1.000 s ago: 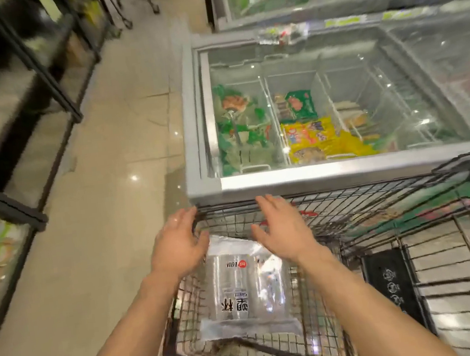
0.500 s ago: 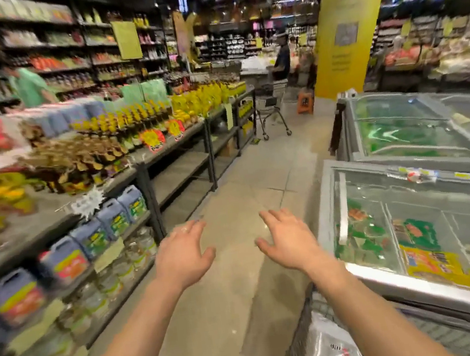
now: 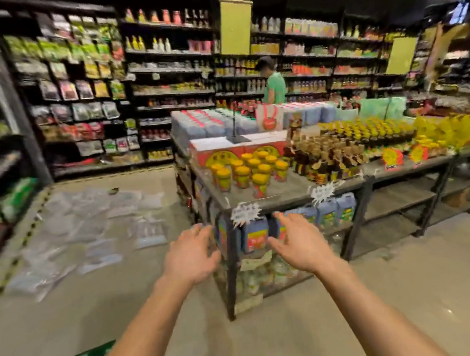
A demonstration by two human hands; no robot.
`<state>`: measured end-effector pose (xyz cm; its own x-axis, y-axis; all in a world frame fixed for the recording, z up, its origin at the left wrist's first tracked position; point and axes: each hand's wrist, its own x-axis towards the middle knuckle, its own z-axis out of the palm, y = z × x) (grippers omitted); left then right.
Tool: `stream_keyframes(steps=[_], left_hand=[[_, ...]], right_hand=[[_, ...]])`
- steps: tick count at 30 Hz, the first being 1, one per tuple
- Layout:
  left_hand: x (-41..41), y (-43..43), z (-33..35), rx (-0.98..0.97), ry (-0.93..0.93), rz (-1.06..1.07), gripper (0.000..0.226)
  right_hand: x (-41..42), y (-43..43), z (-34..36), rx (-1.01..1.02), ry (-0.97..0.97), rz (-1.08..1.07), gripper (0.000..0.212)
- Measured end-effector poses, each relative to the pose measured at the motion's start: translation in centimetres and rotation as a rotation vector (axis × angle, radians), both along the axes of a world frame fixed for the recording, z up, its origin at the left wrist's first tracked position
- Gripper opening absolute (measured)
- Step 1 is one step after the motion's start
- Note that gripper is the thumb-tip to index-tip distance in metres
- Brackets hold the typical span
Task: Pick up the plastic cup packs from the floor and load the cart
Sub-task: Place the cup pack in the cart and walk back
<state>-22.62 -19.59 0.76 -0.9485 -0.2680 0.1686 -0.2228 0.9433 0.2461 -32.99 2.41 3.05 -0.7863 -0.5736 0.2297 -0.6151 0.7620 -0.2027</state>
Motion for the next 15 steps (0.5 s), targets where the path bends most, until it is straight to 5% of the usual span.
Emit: stream_keyframes(steps=[15], left_hand=[[1.7,-34.8,-5.6,-0.008,-0.09,0.478,0.066]], right_hand=[[-7.6,-41.6,-7.5,-0.01,-0.089,0.477,0.067]])
